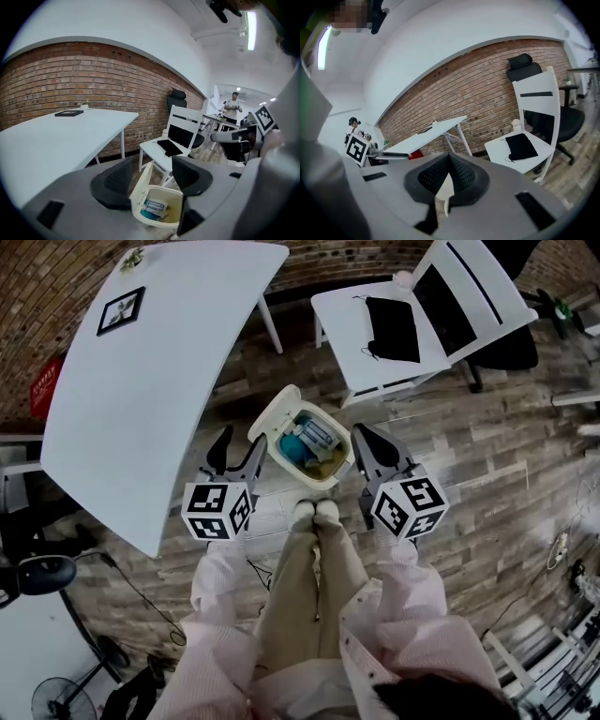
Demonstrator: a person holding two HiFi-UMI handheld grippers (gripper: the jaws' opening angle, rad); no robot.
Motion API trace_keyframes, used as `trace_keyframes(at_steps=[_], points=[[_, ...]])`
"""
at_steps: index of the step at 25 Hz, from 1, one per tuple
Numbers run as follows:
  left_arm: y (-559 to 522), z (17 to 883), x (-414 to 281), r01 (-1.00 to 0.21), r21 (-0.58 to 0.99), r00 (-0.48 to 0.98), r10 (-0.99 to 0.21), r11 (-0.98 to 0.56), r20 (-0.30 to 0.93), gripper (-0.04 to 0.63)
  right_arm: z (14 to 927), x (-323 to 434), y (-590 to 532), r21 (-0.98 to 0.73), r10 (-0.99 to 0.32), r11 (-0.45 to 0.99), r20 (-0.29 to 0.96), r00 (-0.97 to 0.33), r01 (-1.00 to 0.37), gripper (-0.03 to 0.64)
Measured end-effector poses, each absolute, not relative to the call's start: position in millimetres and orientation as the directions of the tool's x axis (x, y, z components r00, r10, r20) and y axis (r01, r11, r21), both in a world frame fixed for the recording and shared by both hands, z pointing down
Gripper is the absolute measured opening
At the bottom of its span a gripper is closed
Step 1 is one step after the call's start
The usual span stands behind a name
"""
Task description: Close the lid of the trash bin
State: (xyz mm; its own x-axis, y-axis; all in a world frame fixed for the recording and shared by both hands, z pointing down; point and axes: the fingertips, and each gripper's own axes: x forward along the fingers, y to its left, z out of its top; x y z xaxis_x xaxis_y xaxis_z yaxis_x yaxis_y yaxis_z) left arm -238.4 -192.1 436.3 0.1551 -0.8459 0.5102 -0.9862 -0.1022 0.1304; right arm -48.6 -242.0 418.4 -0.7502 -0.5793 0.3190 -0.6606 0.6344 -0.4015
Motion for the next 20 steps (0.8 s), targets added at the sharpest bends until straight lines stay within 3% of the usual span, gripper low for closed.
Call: trace_keyframes(at_steps=[20], points=[[-227,563,-246,-0.975,0.116,0.217,-0.730,-0.188,0.648,0.272,515,-37,-232,-0.464,-0.569,0.545,0.408,-0.714,-0.699,0.003]])
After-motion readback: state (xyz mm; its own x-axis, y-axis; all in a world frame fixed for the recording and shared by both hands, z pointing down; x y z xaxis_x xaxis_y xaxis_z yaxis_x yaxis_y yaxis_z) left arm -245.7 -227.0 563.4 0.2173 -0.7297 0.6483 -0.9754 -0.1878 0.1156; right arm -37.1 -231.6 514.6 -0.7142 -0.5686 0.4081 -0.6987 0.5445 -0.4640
